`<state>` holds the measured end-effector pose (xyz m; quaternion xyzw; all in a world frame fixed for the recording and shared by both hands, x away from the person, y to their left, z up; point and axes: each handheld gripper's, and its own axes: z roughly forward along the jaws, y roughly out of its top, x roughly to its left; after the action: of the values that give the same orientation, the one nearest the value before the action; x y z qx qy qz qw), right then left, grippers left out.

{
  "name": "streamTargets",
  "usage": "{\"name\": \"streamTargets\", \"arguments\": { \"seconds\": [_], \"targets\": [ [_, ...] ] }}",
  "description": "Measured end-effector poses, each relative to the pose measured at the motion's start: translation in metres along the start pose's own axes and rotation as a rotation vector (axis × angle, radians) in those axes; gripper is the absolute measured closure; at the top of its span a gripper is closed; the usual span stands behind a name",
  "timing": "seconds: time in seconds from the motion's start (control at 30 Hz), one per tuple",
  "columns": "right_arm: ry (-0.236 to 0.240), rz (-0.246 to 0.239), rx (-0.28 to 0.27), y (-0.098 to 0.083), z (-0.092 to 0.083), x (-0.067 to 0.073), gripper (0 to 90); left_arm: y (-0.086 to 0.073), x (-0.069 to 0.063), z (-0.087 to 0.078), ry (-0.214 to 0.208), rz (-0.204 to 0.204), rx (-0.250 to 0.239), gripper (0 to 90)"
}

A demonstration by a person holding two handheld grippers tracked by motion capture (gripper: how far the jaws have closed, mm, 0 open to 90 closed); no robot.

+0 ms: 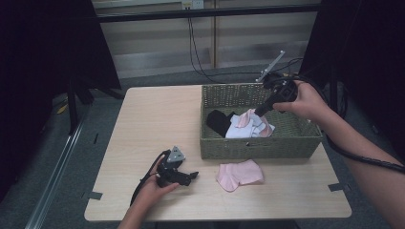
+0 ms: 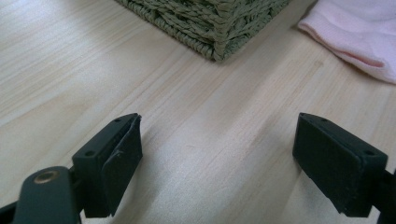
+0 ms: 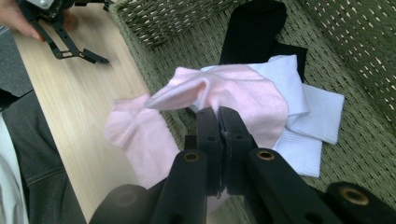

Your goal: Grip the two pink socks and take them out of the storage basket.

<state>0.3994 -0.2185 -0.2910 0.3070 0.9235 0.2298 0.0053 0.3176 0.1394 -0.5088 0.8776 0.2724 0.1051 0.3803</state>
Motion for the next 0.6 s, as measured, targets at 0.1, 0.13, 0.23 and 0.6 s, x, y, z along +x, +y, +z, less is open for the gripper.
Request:
{"name": "streamTargets", "arguments": {
  "seconds": [0.1, 0.13, 0.23, 0.6],
  "targets": [
    [-0.002, -0.001, 0.003, -0.002, -0.005, 0.003, 87.8, 0.0, 0.0, 0.0, 0.0, 0.0, 0.0, 15.3],
    [0.003, -0.008, 0.003, -0.003, -0.007, 0.004, 87.8, 0.0, 0.0, 0.0, 0.0, 0.0, 0.0, 15.3],
    [0.005, -0.004, -0.006, -0.005, -0.013, 0.006, 87.8, 0.0, 0.0, 0.0, 0.0, 0.0, 0.0, 15.3],
    [0.027, -0.032, -0.024, -0.009, -0.023, 0.017, 87.8, 0.0, 0.0, 0.0, 0.0, 0.0, 0.0, 15.3]
  ]
}}
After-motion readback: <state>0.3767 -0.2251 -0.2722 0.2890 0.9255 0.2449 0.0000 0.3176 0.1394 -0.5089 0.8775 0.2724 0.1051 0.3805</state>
